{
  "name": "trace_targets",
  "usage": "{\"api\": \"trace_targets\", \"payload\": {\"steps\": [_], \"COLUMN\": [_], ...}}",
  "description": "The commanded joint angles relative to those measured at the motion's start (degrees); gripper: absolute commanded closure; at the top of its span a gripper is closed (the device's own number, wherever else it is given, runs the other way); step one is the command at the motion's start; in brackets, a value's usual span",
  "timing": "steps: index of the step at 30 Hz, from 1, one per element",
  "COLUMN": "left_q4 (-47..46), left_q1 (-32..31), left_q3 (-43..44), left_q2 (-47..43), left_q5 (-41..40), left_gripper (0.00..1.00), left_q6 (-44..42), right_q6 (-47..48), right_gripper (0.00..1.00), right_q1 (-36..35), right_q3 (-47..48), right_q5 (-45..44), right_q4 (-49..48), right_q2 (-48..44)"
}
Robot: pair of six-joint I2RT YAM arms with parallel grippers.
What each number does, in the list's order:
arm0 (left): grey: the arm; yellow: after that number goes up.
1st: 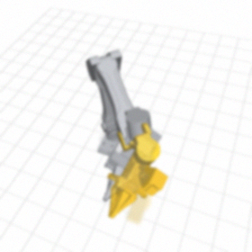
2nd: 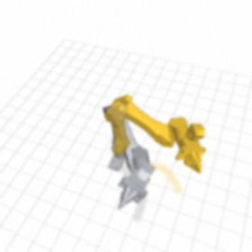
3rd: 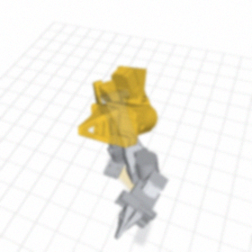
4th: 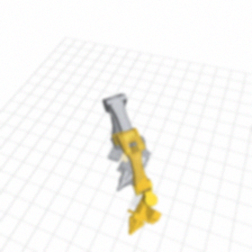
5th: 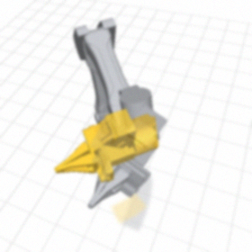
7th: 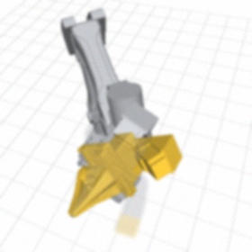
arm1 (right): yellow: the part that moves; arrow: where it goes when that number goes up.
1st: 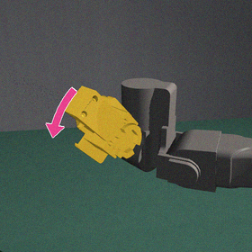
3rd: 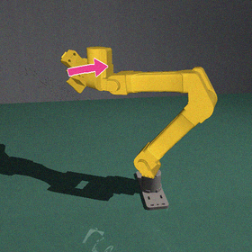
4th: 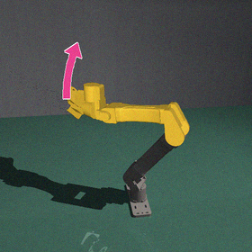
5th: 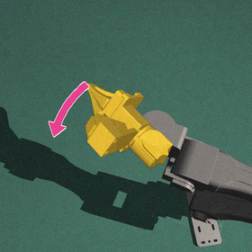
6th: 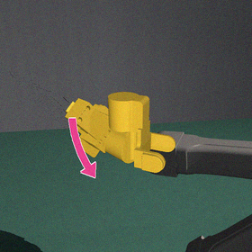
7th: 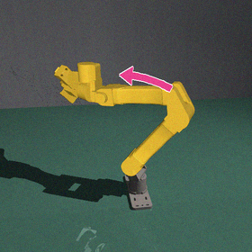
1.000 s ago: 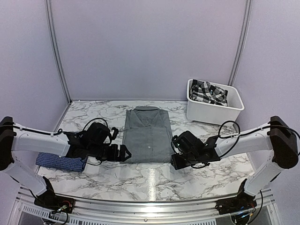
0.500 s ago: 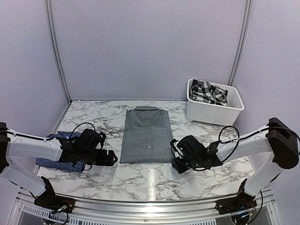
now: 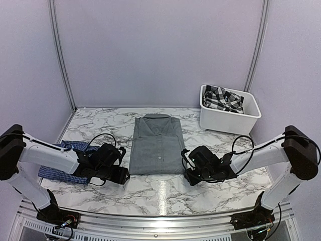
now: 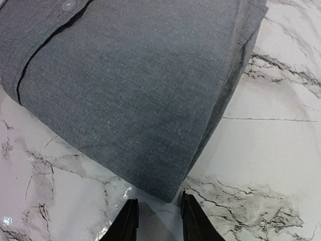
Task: Fold and stack the long sleeve shirts
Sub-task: Pick up the 2/3-rectangle-folded shirt from the center of the board.
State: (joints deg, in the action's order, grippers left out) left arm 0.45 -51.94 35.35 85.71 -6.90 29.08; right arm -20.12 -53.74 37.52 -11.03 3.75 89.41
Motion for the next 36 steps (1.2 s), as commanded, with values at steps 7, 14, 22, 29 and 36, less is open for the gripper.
{"api": "trace_targets", "payload": {"steps": [7, 14, 22, 29, 36], "left_q4": [-2.1, -1.8, -1.8, -1.8, -2.1], "left_q1": [-1.2, -1.1, -1.2, -1.2, -1.3], "left_q3": [4.1, 4.3, 4.3, 4.5, 4.3], "left_q2": [6.6, 7.0, 7.8, 8.5, 8.9], "left_q5": [0.0, 0.1, 0.7, 0.8, 0.9], "left_gripper": [0.45, 0.49, 0.55, 0.60, 0.70], "left_q6": [-1.7, -1.7, -1.8, -1.8, -1.7], "right_q6": [-0.3, -0.6, 1.1, 1.9, 1.4], "right_gripper": [0.73, 0.72, 0.72, 0.75, 0.83], "right_q1": [0.8, 3.2, 2.9, 1.6, 1.2], "right_q3": [0.6, -1.1, 0.2, 2.8, 4.3], "right_q5": [-0.7, 4.1, 4.4, 3.2, 2.8], "right_q4": [-0.5, -1.6, -1.6, -1.0, -0.6], "right_q2": [0.6, -1.8, -0.3, 3.3, 5.1]}}
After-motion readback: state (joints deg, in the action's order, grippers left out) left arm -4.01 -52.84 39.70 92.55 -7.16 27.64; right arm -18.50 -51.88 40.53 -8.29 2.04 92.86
